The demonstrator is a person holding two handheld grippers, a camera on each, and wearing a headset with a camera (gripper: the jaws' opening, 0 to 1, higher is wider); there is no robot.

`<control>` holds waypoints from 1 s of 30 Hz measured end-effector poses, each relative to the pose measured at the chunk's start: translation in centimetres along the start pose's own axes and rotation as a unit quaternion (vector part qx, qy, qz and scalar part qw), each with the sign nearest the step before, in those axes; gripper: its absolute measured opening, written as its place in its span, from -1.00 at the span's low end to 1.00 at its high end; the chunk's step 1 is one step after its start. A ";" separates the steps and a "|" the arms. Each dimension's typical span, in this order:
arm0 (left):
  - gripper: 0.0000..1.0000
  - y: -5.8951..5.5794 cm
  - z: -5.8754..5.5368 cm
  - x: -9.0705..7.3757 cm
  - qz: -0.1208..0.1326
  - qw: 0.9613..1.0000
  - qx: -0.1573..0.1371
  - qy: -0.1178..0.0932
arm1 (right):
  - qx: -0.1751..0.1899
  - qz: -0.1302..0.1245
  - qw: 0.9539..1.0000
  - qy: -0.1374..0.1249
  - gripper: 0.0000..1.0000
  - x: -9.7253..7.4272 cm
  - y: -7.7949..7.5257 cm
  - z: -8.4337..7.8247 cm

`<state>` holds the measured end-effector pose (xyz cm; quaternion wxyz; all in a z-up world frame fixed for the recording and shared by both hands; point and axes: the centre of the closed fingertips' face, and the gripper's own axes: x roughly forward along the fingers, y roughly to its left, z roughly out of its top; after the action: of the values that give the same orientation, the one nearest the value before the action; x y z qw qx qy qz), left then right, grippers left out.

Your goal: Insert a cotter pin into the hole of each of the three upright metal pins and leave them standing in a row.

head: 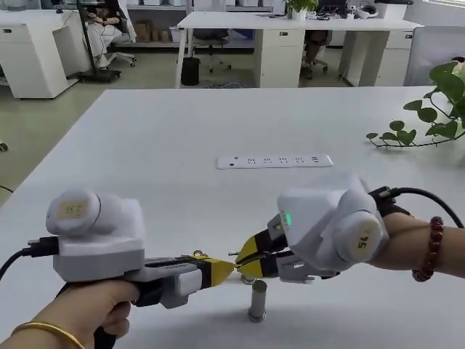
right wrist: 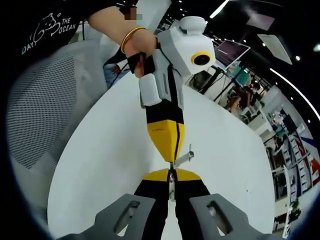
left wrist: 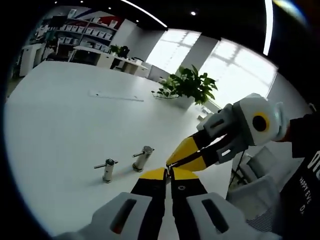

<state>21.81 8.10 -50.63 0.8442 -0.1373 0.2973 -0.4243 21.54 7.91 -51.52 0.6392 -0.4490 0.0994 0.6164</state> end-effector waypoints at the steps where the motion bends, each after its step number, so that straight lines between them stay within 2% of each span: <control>1: -1.00 0.0 -0.1 0.0 0.000 1.000 0.011 0.002 | 0.001 -0.001 1.000 0.001 -1.00 0.0 0.0 0.0; 5: -1.00 0.1 -0.1 0.0 -0.002 1.000 0.028 0.003 | 0.017 0.001 1.000 0.000 -1.00 0.1 0.3 -0.1; 7: -1.00 0.1 -0.1 -0.1 -0.004 0.999 0.040 0.004 | 0.034 0.002 0.999 -0.003 -1.00 0.0 0.3 -0.1; 9: -1.00 0.1 -0.1 -0.1 -0.007 0.999 0.050 0.002 | 0.068 0.003 0.998 -0.010 -1.00 -0.1 0.2 -0.1; 12: -1.00 0.3 -0.2 -0.3 -0.004 0.998 0.069 0.005 | 0.114 0.004 0.993 -0.026 -1.00 -0.3 0.1 0.0; 16: -1.00 0.7 -0.6 -0.6 -0.001 0.995 0.098 0.010 | 0.176 0.009 0.984 -0.039 -0.95 -0.5 0.0 -0.3; 19: -1.00 1.3 -1.1 -0.8 0.006 0.993 0.119 0.014 | 0.227 0.018 0.972 -0.056 -0.91 -0.6 0.3 -0.2; 21: -1.00 1.5 -1.5 -0.9 0.007 0.992 0.123 0.018 | 0.257 0.023 0.964 -0.066 -0.89 -0.7 0.4 -0.2; 22: -1.00 1.5 -1.5 -0.9 0.006 0.992 0.127 0.018 | 0.280 0.025 0.957 -0.072 -0.87 -0.7 0.4 -0.2; 27: -1.00 1.2 -1.9 -1.0 -0.005 0.989 0.145 0.013 | 0.335 0.041 0.936 -0.098 -0.80 -0.9 0.8 0.0; 29: -1.00 1.0 -1.9 -1.0 -0.014 0.988 0.152 0.010 | 0.346 0.046 0.931 -0.105 -0.80 -1.0 0.9 0.0; 30: -1.00 0.8 -2.0 -1.0 -0.018 0.988 0.153 0.010 | 0.354 0.054 0.927 -0.111 -0.80 -1.1 1.1 0.1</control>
<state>20.67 9.42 -52.23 0.8444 -0.0075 0.2354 -0.4812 20.28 7.03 -51.23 0.7292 -0.1160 0.2635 0.6208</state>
